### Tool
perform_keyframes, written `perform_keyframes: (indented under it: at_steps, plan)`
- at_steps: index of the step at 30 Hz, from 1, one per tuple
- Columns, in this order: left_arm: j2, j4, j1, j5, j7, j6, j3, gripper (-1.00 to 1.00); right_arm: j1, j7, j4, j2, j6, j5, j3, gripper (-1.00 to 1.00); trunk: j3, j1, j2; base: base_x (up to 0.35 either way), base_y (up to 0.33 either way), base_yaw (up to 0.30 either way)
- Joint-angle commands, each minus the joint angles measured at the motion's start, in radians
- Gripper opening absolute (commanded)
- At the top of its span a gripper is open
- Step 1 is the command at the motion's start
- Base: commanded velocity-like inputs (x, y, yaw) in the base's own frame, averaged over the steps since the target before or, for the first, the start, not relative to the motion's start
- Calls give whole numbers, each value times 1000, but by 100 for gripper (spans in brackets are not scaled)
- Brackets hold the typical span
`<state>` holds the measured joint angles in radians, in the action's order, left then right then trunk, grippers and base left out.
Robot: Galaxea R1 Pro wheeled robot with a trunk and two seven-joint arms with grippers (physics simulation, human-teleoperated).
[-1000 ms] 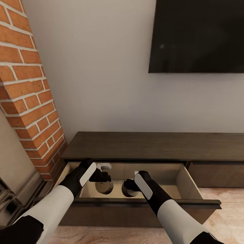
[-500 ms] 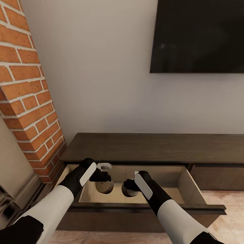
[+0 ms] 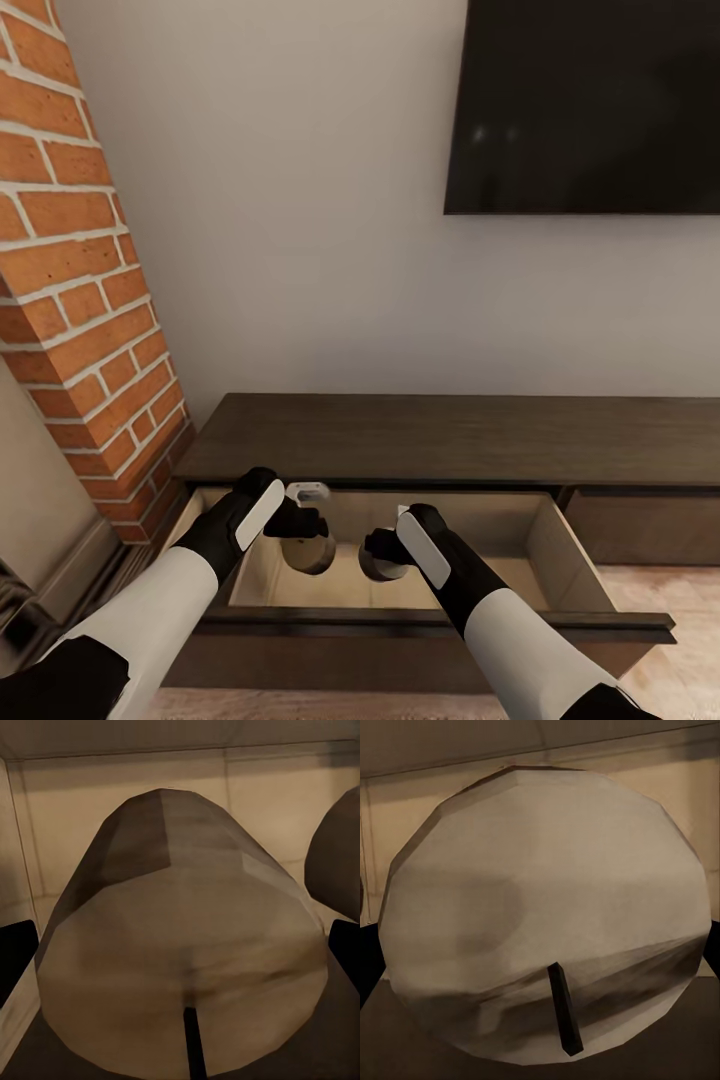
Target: Place each of the two pumpkins and all three candles from the living room inside a cabinet in the living room (use any cabinet), then make sure every cabinet is closed, and position the cauldron so it is next to a table in the living room.
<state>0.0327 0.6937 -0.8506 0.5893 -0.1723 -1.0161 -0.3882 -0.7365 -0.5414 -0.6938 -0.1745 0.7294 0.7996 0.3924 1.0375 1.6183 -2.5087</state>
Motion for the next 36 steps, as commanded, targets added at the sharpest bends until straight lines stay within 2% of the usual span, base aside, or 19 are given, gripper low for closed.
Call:
perform_keyframes:
  at_steps: [1, 9, 13, 16, 21, 26, 31, 36]
  plan:
    - [0, 1, -1, 9, -12, -2, -3, -100, -1, -9, -1, 0, -1, 11, 2, -100, 5, 0, -1, 4, 0, 0]
    - [0, 1, -1, 9, -13, -2, -3, -100, -1, -9, -1, 0, -1, 11, 2, -100, 36, 4, -3, 1, 0, 0]
    - [2, 1, -1, 9, -14, -1, -3, -100, -1, -9, -2, 0, -11, 11, 3, -100, 36, 4, -3, 0, 0, 0]
    - [2, 2, -1, 9, -14, -1, -3, -100, -1, -9, -3, 0, -66, 22, 3, -100, 36, 4, -3, 0, 0, 0]
    - [3, 1, -1, 8, -16, -1, -3, -100, -1, -9, -3, 0, -116, 36, 12, -100, 55, 6, -4, 0, 0, 0]
    - [3, 1, -1, 8, -17, -1, -3, -100, -1, -8, -4, 0, -124, 39, 26, -100, 59, 6, -4, 0, 0, 0]
    - [3, 2, -1, 7, -21, 0, -3, -100, -1, -7, -4, 0, -126, 52, 31, -100, 78, 9, -5, 0, 0, 0]
    - [3, 3, -1, 7, -26, 1, -3, -100, -1, 2, -4, 0, -125, 64, 37, -100, 78, 9, -5, 0, 0, 0]
